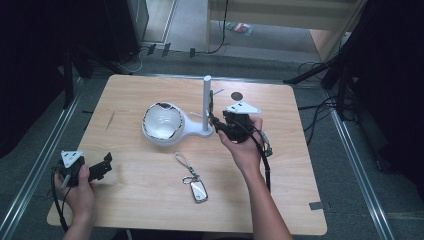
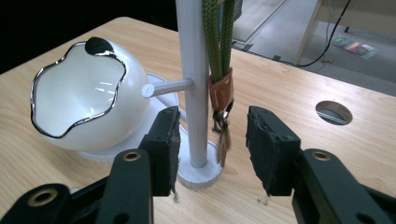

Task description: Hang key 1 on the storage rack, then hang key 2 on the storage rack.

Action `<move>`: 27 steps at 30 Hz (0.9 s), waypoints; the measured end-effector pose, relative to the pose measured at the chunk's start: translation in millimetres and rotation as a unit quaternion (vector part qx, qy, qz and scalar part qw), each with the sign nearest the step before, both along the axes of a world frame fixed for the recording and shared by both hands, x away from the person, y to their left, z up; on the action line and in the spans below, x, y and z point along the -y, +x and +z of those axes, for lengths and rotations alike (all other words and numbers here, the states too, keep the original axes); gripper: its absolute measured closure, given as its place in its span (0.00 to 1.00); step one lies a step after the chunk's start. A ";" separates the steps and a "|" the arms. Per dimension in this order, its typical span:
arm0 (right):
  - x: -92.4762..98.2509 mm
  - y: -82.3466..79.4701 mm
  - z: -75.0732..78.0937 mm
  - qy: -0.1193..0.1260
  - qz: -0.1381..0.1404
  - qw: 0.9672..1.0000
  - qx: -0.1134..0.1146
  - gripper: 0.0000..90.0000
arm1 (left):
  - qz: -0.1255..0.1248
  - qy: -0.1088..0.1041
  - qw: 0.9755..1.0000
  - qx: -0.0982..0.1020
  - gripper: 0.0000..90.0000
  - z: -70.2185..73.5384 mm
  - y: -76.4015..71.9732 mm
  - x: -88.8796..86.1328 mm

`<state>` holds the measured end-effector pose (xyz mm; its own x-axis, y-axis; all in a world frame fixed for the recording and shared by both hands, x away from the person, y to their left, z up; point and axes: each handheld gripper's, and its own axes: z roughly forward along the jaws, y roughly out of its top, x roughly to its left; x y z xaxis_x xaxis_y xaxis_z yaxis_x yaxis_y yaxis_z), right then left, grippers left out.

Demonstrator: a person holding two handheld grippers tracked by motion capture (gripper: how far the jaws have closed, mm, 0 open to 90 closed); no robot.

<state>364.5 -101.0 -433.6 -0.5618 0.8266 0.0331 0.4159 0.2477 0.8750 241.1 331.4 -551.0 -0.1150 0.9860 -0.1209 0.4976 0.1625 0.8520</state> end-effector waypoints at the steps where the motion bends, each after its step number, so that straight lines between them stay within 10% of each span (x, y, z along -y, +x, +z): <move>1: -0.3 -1.4 0.8 -0.006 0.000 1.000 0.000 0.60 | 0.000 0.000 1.000 0.000 0.00 0.1 -0.1 0.1; 17: -11.2 -19.2 5.8 -0.089 0.003 0.995 -0.039 0.55 | 0.001 0.001 1.000 0.002 0.00 0.2 -0.6 0.2; 27: -17.1 -26.9 2.6 -0.143 0.027 0.986 -0.077 0.55 | 0.002 0.001 1.000 0.002 0.00 0.1 -0.6 0.3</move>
